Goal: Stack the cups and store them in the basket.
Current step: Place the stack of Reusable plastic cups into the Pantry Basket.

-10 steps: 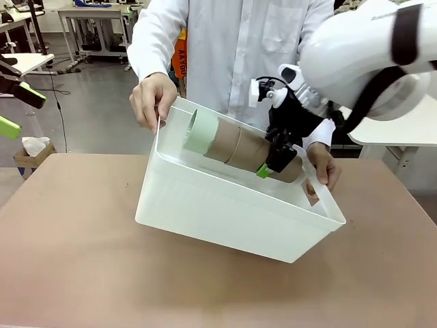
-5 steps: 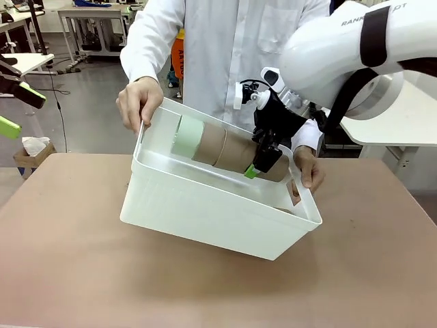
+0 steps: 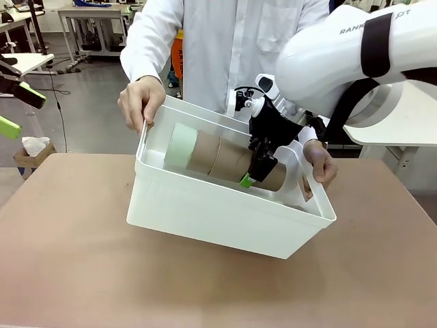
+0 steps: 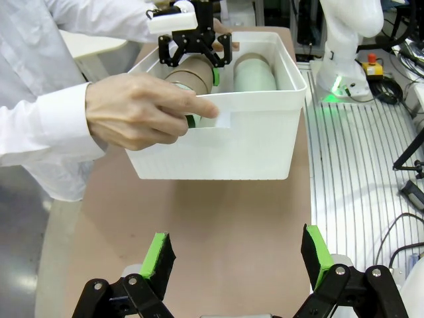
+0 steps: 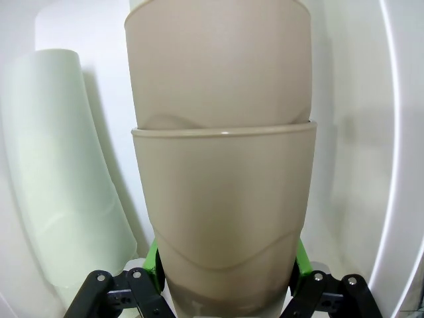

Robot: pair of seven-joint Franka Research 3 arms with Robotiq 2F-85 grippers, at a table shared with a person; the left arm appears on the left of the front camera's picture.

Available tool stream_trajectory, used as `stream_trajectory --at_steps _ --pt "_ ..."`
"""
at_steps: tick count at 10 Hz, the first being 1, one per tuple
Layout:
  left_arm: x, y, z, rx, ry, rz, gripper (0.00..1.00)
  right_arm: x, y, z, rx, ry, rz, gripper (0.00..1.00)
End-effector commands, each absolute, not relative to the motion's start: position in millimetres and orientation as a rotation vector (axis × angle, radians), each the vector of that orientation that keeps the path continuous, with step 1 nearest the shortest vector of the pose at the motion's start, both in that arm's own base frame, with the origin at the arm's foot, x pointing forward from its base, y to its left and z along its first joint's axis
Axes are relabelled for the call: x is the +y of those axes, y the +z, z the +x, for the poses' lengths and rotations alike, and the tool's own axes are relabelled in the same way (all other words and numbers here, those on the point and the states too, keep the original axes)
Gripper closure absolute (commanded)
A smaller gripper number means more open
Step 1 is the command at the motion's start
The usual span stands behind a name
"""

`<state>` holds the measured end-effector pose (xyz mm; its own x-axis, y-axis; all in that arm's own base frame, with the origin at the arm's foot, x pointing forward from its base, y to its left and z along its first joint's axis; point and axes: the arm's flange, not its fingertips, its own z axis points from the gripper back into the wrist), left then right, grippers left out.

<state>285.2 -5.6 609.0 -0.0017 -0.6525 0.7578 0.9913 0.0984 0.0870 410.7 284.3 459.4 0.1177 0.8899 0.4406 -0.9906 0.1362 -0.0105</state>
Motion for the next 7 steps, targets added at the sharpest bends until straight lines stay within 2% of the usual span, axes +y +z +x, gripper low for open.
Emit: stream_trajectory --at_steps 1,7 --pt "-7 611 284 -0.765 -1.397 -0.584 0.0 293 461 410 -0.368 1.381 0.312 0.15" --pt "-7 611 284 -0.765 -1.397 -0.584 0.0 297 451 402 -0.334 1.401 0.334 0.15"
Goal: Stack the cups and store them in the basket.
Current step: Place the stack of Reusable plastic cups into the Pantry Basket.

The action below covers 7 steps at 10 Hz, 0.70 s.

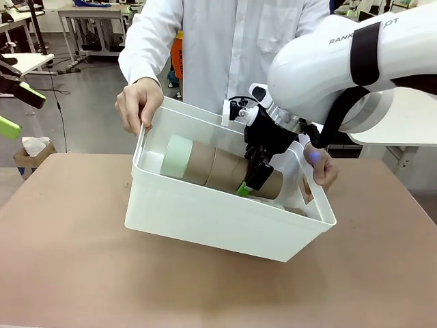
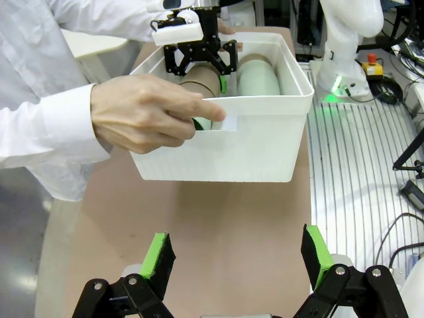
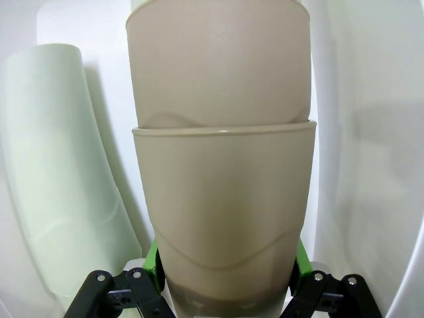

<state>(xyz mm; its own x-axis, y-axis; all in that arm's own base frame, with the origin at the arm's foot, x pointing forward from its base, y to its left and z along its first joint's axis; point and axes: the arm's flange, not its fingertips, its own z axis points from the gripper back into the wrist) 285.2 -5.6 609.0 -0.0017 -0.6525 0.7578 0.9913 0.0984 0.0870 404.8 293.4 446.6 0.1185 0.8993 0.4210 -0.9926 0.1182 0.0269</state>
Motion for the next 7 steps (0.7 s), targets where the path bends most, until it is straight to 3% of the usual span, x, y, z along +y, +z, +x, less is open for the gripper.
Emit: stream_trajectory --at_steps 1,3,4,7 --pt "-7 611 284 -0.765 -1.397 -0.584 0.0 297 451 402 -0.33 1.406 0.334 0.15" --pt "-7 611 284 -0.765 -1.397 -0.584 0.0 297 452 400 -0.328 1.414 0.33 0.15" --pt "-7 611 284 -0.765 -1.397 -0.584 0.0 295 453 399 -0.327 1.412 0.322 0.0" --pt "-7 611 284 -0.765 -1.397 -0.584 0.0 279 466 394 -0.326 1.407 0.313 0.0"
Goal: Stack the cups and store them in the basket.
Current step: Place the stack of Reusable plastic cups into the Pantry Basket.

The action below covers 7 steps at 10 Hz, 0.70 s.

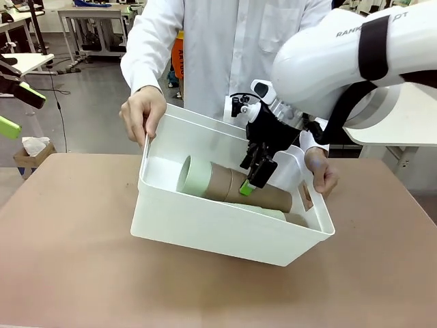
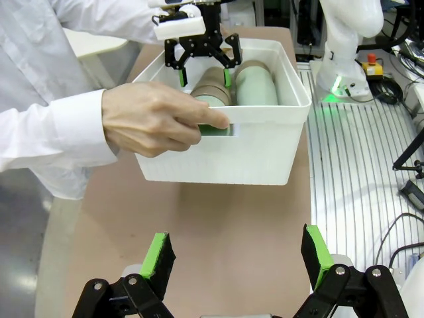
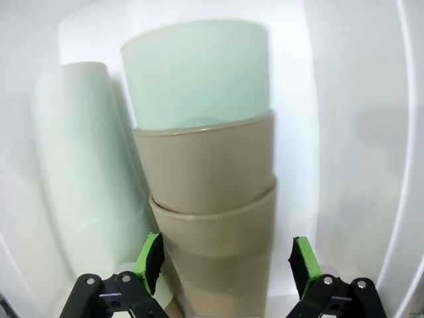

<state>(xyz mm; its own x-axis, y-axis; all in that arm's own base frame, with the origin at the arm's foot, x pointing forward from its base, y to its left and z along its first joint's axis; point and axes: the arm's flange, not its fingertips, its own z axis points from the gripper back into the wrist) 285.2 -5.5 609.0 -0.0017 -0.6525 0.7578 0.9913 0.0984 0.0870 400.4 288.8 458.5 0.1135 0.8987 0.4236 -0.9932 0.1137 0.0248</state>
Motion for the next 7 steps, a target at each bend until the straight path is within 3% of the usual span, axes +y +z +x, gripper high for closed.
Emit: stream_trajectory --at_steps 1,7 --pt "-7 611 284 -0.765 -1.397 -0.584 0.0 269 475 392 -0.335 1.396 0.311 0.0" --pt "-7 611 284 -0.765 -1.397 -0.584 0.0 159 567 405 -0.471 1.279 0.346 0.0"
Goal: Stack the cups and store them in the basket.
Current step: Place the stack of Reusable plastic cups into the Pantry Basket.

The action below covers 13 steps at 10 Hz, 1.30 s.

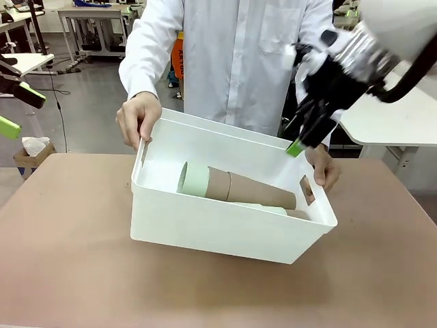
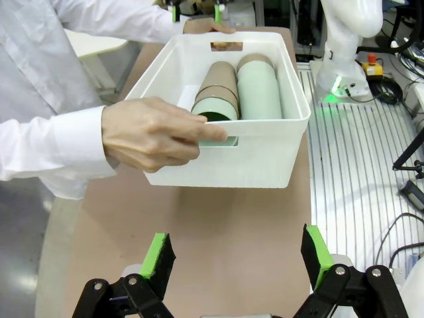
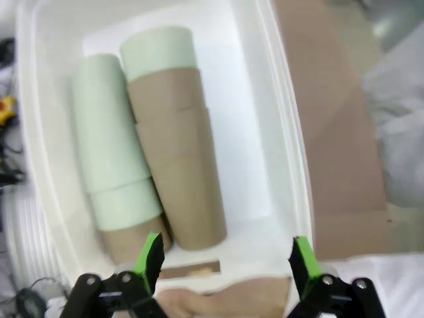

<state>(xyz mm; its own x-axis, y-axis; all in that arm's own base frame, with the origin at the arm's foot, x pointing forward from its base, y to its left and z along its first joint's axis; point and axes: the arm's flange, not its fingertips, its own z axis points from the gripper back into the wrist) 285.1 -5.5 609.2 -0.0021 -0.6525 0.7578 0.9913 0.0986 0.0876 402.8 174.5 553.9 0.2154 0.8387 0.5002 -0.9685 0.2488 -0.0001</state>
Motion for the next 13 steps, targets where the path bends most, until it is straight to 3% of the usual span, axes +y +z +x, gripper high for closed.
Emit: stream_trajectory --at_steps 1,5,9,10,13 --pt "-7 611 284 -0.765 -1.397 -0.584 0.0 126 582 409 -0.52 1.24 0.386 0.0" --pt "-7 611 284 -0.765 -1.397 -0.584 0.0 37 597 399 -0.728 1.111 0.508 0.0" --pt "-7 611 284 -0.765 -1.397 -0.584 0.0 -11 586 376 -0.993 1.158 0.535 0.0" --pt "-7 611 284 -0.765 -1.397 -0.584 0.0 -2 599 389 -0.819 1.089 0.516 0.0" --pt "-7 611 284 -0.765 -1.397 -0.584 0.0 -2 599 389 -0.819 1.089 0.516 0.0"
